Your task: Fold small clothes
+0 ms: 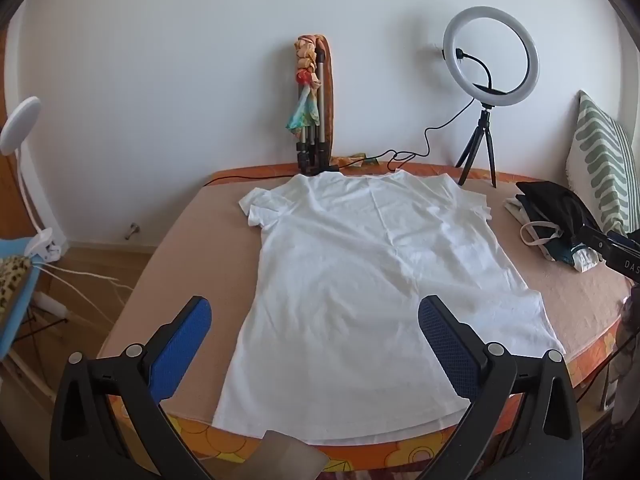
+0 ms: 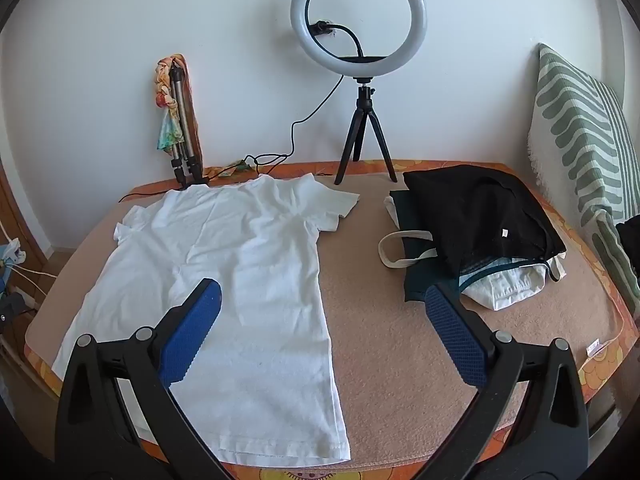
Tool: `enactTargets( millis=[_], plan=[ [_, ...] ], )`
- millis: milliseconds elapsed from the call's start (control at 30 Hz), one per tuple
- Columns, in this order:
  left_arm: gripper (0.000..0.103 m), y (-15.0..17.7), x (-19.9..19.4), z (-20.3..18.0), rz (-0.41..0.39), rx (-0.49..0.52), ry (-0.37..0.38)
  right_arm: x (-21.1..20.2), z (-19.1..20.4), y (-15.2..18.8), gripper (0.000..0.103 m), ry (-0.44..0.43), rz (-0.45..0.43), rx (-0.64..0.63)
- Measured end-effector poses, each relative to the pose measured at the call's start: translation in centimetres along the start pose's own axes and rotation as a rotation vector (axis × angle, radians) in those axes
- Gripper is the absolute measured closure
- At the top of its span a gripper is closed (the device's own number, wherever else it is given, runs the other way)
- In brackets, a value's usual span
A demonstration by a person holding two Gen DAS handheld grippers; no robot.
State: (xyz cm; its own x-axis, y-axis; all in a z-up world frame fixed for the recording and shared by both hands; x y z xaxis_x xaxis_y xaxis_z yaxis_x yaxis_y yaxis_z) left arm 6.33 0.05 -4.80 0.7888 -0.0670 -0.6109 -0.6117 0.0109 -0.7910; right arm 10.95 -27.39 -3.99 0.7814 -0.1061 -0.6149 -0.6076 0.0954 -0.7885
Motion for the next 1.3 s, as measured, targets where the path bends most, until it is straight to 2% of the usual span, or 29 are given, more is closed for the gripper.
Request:
enactTargets(
  millis=[167, 300, 367, 533, 1300],
  plan=[
    [0.0, 0.0, -0.6, 0.6, -0.025, -0.006, -0.004, -0.2, 0.1, -0.1, 0.0, 0.011, -0.005, 0.0],
    [0.0, -0.2, -0.7, 0.7, -0.02, -0.004, -0.008, -0.1, -0.2, -0.2, 0.0, 0.012, 0.003, 0.026],
    [0.0, -0.3, -0.9, 0.8, -0.02, 0.001, -0.013, -0.3, 0.7, -0.2, 0.0, 0.02, -0.013, -0.013],
    [0.0, -0.6, -0.6, 0.4, -0.017, 0.007, -0.015, -0.5, -0.4, 0.0, 0.0, 0.018, -0.019, -0.01],
    [0.0, -0.6, -1.1, -0.1, -0.032, -0.005, -0.004, -0.2, -0.3, -0.2, 0.0, 0.022, -0.013, -0.008]
  ],
)
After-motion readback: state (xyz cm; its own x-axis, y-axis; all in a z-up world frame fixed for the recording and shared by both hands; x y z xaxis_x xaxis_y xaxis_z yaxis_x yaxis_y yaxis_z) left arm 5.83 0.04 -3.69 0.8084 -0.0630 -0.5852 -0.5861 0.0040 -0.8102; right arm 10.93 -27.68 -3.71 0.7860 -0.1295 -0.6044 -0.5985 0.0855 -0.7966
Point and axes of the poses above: each gripper's, at about its wrist camera, not at the fingertips, and x roughly the way its jaws point, z to its left, y to its underside, the point moved 8 cm from there along x, roughly the way its jaws point, and after that the axes turned 4 degrees about y, right-handed, at the moved point
